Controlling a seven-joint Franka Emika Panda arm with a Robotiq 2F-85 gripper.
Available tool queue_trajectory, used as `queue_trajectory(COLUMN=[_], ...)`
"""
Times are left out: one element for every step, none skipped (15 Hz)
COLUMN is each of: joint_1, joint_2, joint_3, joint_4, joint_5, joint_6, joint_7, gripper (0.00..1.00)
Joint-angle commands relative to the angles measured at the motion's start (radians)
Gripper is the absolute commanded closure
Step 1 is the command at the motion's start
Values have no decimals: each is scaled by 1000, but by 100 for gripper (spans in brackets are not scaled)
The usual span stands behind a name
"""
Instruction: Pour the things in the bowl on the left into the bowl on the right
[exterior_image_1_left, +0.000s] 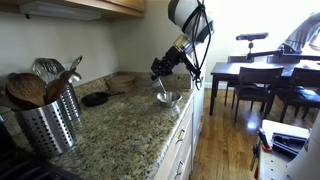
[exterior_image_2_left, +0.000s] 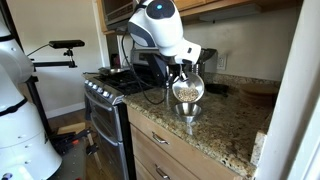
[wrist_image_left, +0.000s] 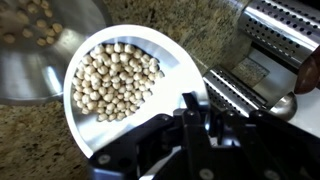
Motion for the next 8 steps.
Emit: queue_trajectory(joint_1=[0, 0, -1, -1, -1, -1, -1, -1], joint_2=[-62, -62, -63, -66, -68, -69, -69, -70], joint_3=[-3, -3, -2, -3, -3, -3, -3, -4], joint_4=[-44, -44, -45, -46, -46, -47, -47, -48], joint_5=[43, 45, 54, 63, 70, 80, 88, 98], joint_6=[5, 5, 5, 3, 3, 1, 1, 0], joint_7=[-39, -42, -50, -58, -65, -74, -81, -91], gripper=[96, 96, 96, 96, 96, 96, 96, 96])
